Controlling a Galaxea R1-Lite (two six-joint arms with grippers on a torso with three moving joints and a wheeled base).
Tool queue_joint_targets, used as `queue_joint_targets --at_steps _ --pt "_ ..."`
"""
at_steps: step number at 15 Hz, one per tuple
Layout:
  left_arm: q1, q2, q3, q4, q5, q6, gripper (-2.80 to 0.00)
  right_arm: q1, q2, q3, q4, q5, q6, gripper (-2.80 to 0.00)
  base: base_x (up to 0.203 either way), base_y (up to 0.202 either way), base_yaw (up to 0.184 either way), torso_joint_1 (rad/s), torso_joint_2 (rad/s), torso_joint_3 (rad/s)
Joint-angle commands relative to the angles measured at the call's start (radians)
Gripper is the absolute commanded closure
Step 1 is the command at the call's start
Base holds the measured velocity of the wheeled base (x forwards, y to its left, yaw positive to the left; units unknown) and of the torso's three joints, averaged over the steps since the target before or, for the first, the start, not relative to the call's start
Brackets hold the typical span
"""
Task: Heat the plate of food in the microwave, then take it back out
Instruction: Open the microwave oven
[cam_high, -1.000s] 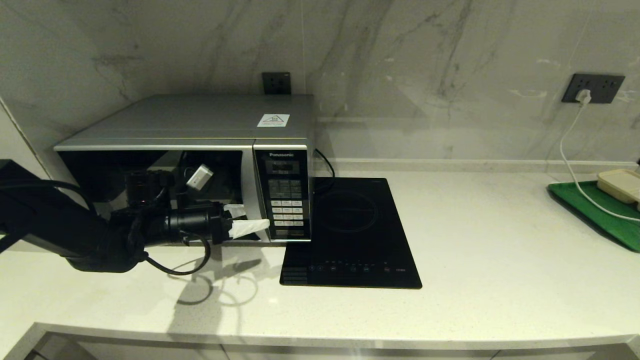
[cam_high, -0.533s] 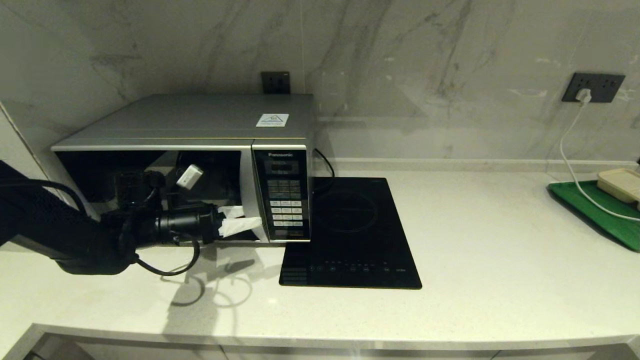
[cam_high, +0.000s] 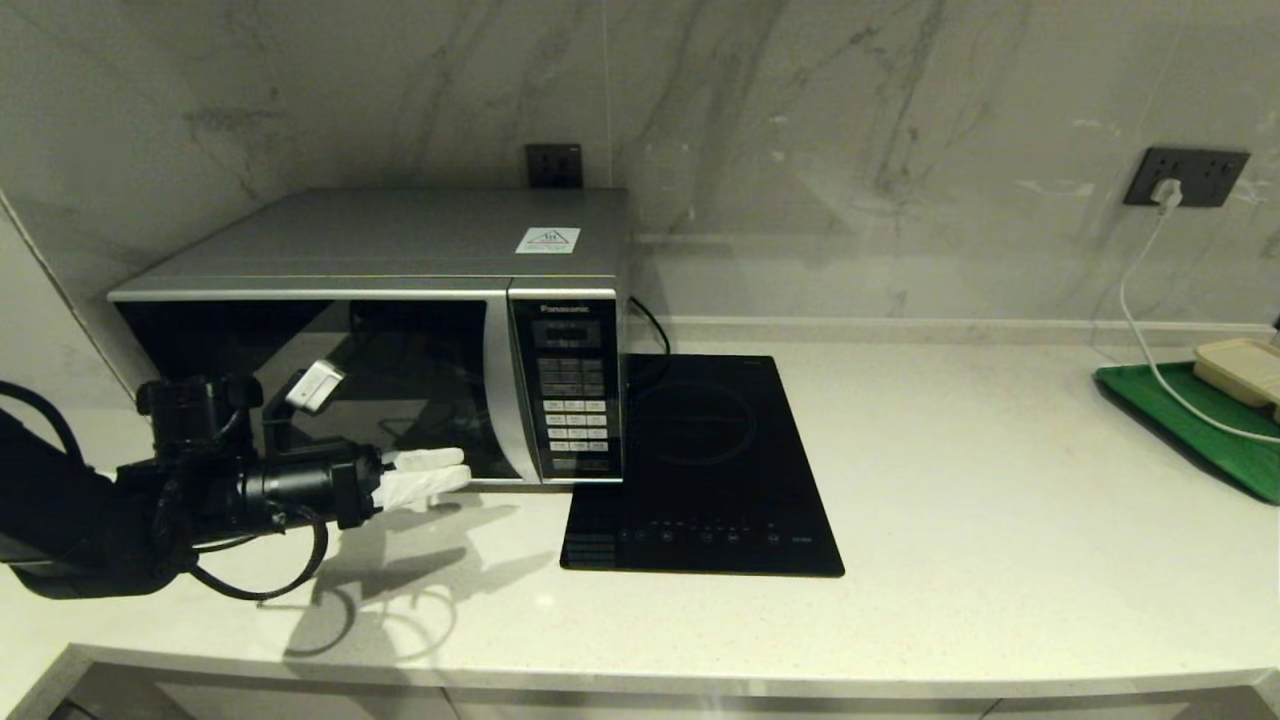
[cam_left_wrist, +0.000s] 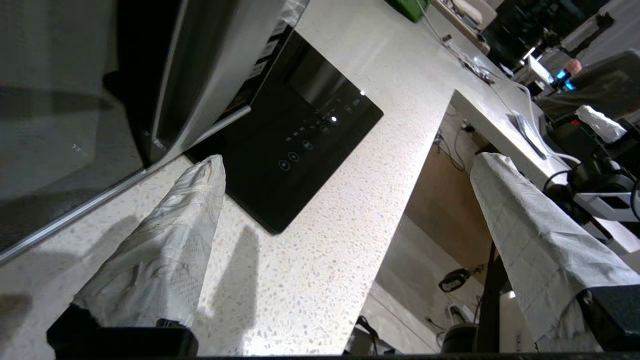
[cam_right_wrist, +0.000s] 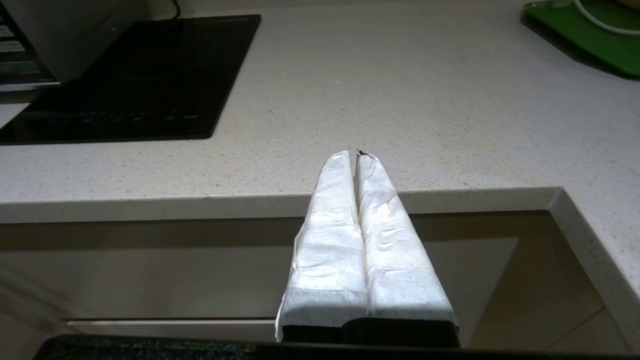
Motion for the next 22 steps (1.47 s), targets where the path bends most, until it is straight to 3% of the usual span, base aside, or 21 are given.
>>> queue_joint_targets --at_steps 1,3,5,8,14,22 --pt "0.002 0.000 -0.006 -0.010 0.012 0.002 -2.80 0.000 0.000 0.000 0.000 0.000 0.001 0.00 0.000 0.000 0.000 0.000 0.00 0.000" --pt "-0.014 0.041 -0.057 -0.013 0.079 0.013 -2.80 0.000 0.000 0.000 0.000 0.000 0.001 0.00 0.000 0.000 0.000 0.000 0.00 0.000" --pt "-0.030 0.069 -0.119 -0.012 0.105 0.034 -2.80 0.000 0.000 0.000 0.000 0.000 0.001 0.00 0.000 0.000 0.000 0.000 0.00 0.000" --pt "-0.056 0.101 -0.180 -0.008 0.108 0.037 -2.80 0.000 0.000 0.000 -0.002 0.000 0.001 0.00 0.000 0.000 0.000 0.000 0.00 0.000" --pt "-0.110 0.104 -0.194 -0.009 0.105 0.029 -2.80 0.000 0.000 0.000 0.000 0.000 0.001 0.00 0.000 0.000 0.000 0.000 0.00 0.000" --pt "-0.129 0.128 -0.215 -0.012 0.097 0.029 -2.80 0.000 0.000 0.000 -0.002 0.000 0.001 0.00 0.000 0.000 0.000 0.000 0.00 0.000"
